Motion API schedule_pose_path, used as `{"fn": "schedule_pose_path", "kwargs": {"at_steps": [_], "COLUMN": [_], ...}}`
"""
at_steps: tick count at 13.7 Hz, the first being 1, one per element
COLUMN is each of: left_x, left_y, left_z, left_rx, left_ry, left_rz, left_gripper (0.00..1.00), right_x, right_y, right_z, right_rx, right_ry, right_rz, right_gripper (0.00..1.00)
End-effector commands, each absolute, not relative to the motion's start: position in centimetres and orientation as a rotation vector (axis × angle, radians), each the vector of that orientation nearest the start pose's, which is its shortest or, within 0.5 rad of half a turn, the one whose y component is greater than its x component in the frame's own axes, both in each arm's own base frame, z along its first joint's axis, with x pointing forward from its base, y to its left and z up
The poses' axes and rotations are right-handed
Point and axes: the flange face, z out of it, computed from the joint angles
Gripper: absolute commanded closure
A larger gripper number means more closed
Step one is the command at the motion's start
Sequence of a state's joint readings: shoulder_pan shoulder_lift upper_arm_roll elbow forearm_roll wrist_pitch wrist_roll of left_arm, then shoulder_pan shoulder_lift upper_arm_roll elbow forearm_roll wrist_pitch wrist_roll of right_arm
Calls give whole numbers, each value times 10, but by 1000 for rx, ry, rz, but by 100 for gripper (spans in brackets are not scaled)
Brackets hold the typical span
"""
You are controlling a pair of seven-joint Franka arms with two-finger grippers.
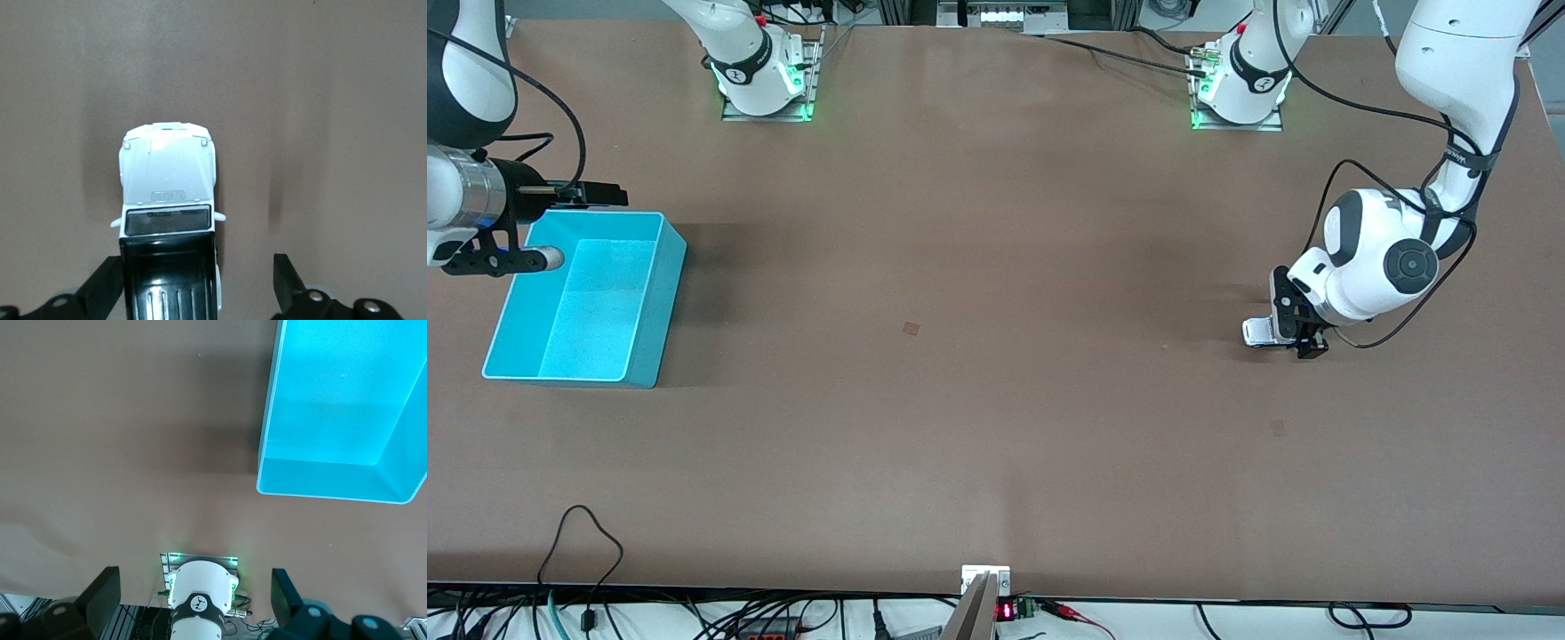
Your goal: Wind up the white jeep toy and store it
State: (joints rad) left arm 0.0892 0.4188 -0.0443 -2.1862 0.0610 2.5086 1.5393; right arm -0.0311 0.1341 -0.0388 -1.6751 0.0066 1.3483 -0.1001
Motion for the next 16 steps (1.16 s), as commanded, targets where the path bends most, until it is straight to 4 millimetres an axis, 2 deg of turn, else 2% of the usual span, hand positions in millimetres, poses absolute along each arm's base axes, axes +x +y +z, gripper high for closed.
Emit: {"fn": "schedule_pose_path", "kwargs": {"at_steps": [1,2,3,5,10,16], "left_x": [548,548,548,548,551,552], "left_y": [25,25,25,25,25,27], "left_z": [186,186,186,186,187,184], "left_rx": [-2234,-2206,-2195,-2193,-2195,-2226], "left_ry": [2267,2294,2304,2306,2301,2278], "left_rz": [123,121,120,120,115,110], "left_gripper": [15,26,30,46,59,64], "right_x": [548,548,549,548,549,549], "right_y": [-34,-30,-25,-21,-23,-22], "right_z": [495,495,495,496,495,495], "right_rx": [-3025,-3025,-3028,-3031,-3028,-3027], "right_ry": [-57,-66,-80,-92,-101,-108], "right_rz": [714,714,715,714,713,715], "right_gripper": [0,0,0,0,0,0]}}
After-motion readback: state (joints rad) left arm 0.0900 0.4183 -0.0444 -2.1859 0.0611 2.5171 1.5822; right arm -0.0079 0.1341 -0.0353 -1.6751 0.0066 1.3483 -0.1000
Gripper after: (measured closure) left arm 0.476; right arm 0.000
